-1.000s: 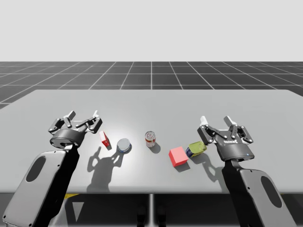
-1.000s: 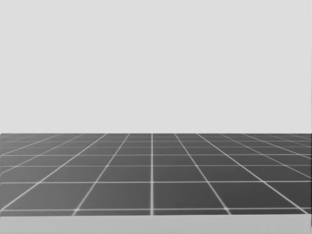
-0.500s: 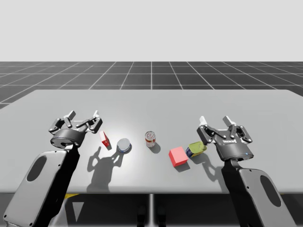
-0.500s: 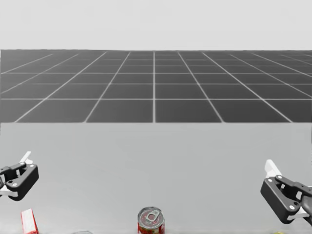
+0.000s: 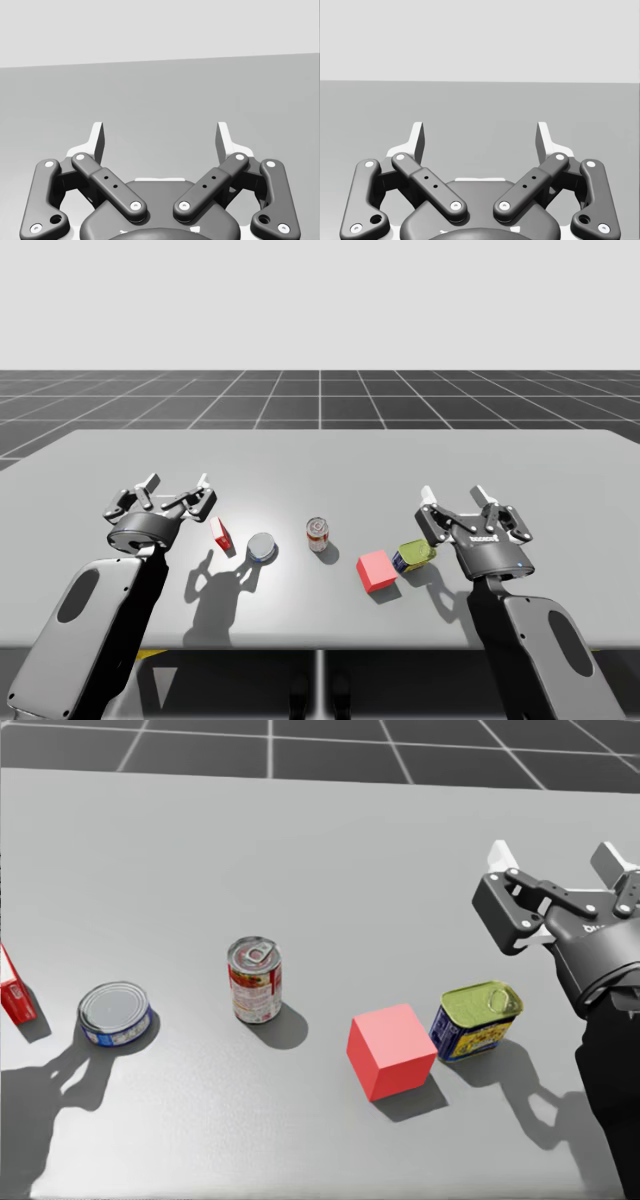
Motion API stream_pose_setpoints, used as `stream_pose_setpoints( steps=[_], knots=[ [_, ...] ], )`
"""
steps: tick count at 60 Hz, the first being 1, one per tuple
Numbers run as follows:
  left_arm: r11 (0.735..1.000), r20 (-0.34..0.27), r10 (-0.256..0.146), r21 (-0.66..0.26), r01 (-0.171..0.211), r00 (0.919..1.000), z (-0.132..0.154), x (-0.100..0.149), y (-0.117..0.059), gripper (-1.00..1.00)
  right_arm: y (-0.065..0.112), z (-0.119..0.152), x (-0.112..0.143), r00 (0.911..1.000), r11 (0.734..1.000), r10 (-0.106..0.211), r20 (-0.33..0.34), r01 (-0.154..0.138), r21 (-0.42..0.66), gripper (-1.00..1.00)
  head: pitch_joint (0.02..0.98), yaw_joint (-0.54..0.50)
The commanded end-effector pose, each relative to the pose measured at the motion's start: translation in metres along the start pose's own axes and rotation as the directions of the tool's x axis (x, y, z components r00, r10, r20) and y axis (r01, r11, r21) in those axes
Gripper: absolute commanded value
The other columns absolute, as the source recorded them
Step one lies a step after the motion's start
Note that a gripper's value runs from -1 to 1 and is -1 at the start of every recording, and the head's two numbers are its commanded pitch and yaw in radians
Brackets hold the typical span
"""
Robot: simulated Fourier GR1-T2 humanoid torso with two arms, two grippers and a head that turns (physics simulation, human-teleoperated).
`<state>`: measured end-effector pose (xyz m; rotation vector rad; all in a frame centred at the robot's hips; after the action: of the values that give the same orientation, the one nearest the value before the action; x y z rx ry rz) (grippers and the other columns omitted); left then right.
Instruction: Find the red cube and pick it up.
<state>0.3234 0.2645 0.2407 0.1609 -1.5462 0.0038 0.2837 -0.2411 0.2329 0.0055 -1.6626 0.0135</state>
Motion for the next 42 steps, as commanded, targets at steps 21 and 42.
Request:
stream_pose_setpoints(
  steps=[21,42],
  knots=[
    [1.0,0.001,-0.006,-0.007,0.006,1.0,0.001,0.0,-0.005,-1.0,-0.001,-0.001,-0.001,0.9998,1.0,-0.015,-0.014,0.015,-0.002,-1.0,0.92,-0.23],
    [1.0,-0.004,-0.001,-0.007,0.001,1.0,0.0,-0.002,-0.006,-1.0,0.031,0.052,0.011,0.9994,0.999,0.014,-0.03,-0.013,0.04,-1.0,0.911,-0.24]
  ],
)
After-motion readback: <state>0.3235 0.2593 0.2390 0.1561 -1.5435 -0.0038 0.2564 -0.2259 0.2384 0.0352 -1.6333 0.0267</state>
